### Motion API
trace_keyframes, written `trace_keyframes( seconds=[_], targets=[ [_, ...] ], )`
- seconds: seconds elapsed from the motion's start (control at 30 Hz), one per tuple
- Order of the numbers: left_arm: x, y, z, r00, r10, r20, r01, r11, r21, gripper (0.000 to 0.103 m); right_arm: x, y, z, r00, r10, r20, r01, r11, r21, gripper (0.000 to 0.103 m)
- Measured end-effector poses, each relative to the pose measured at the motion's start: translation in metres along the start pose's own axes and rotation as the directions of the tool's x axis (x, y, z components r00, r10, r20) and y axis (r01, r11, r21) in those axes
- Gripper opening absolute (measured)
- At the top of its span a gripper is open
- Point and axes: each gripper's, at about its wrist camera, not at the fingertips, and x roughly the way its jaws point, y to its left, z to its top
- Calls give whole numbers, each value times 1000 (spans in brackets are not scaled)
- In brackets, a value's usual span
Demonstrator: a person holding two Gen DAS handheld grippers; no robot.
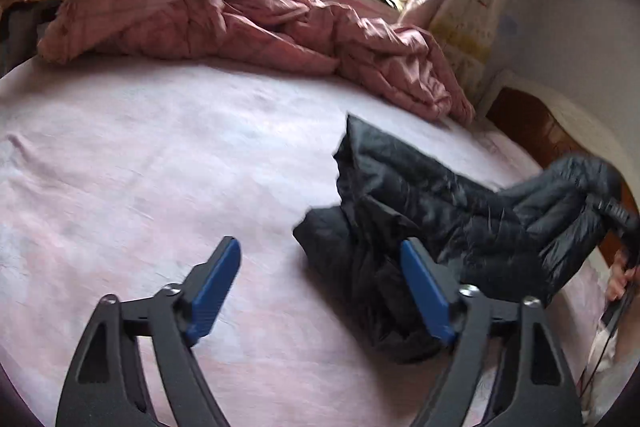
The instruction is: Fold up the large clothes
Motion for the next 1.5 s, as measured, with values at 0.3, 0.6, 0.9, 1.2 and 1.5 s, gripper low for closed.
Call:
trace_keyframes(
  seconds=[0.3,0.6,0.9,1.2,1.5],
  targets=[
    [23,-11,-12,996,-34,-86,35,999,10,38,-67,101,-13,962,248,117,-237,966,-103,27],
    [26,-7,-13,996,-32,-87,34,999,21,37,-57,195,-90,860,497,-113,-509,848,-147,28],
    [30,-4,-13,995,-3,-98,5,1000,14,46,-68,197,-109,831,538,-139,-555,811,-186,84],
    [24,-5,-14,997,-8,-77,10,1000,24,46,-89,135,-69,951,279,134,-259,954,-148,89],
    [27,-5,-15,996,-7,-90,9,1000,22,46,47,62,-53,964,190,-187,-187,982,37,89]
  ],
)
